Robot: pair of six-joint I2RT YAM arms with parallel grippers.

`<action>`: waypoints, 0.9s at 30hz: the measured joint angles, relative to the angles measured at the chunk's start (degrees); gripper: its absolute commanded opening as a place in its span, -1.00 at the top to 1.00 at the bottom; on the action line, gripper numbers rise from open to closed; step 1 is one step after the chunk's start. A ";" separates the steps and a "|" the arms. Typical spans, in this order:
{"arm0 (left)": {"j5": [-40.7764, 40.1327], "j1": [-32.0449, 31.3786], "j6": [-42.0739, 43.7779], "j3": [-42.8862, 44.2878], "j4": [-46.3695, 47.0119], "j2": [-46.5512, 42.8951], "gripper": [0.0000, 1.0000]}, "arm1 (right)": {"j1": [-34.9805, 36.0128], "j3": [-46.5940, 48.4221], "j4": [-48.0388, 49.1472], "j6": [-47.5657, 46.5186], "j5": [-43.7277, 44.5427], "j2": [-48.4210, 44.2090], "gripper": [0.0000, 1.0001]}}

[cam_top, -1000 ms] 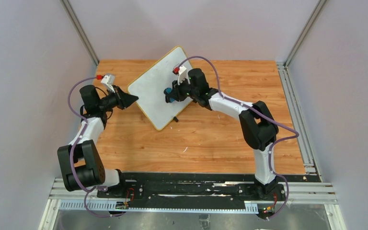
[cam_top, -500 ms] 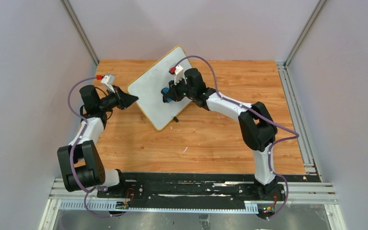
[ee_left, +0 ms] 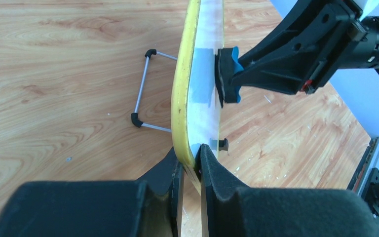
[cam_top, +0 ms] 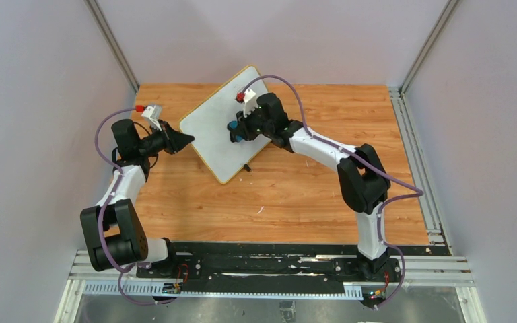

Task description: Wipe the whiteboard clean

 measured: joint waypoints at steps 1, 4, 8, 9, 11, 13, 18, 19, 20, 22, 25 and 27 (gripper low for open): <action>0.00 0.00 0.02 0.00 -0.04 0.00 1.00 | -0.61 -0.26 -0.92 -0.07 0.74 -0.37 0.99; -0.02 0.00 0.07 0.09 -0.22 0.00 1.00 | -2.54 -1.29 -5.27 -0.33 3.96 -3.04 0.99; -0.04 0.00 0.83 0.55 -1.22 0.00 1.00 | -5.40 -2.54 -11.89 -0.52 9.11 -9.44 0.99; -0.07 0.00 0.96 0.72 -1.57 0.00 1.00 | -6.16 -2.60 -13.90 -0.52 10.60 -11.23 0.99; -0.07 0.00 1.36 0.90 -2.10 0.00 1.00 | -7.56 -2.60 -17.44 -0.57 13.44 -14.16 0.99; -0.11 0.00 1.77 1.05 -2.62 0.00 1.00 | -9.53 -3.02 -21.35 -0.57 15.45 -16.94 0.99; -0.13 0.00 2.12 1.16 -2.97 0.00 1.00 | -17.70 -11.34 -28.92 1.01 17.42 -23.45 0.99; -0.15 0.00 2.14 1.16 -2.99 0.00 1.00 | -19.37 -13.79 -29.81 1.62 17.94 -24.37 0.99; -0.15 0.00 2.14 1.16 -3.02 0.00 1.00 | -20.59 -15.78 -30.69 2.12 18.34 -25.00 0.99; -0.15 0.00 2.14 1.16 -3.04 0.00 1.00 | -22.25 -20.33 -32.68 3.34 19.93 -26.27 0.99; -0.20 0.00 2.14 1.22 -3.15 0.00 1.00 | -22.58 -25.00 -34.67 4.85 21.51 -26.95 0.99; -0.26 0.00 2.14 1.27 -3.26 -0.04 1.00 | -22.73 -27.71 -35.65 5.73 21.59 -27.21 0.99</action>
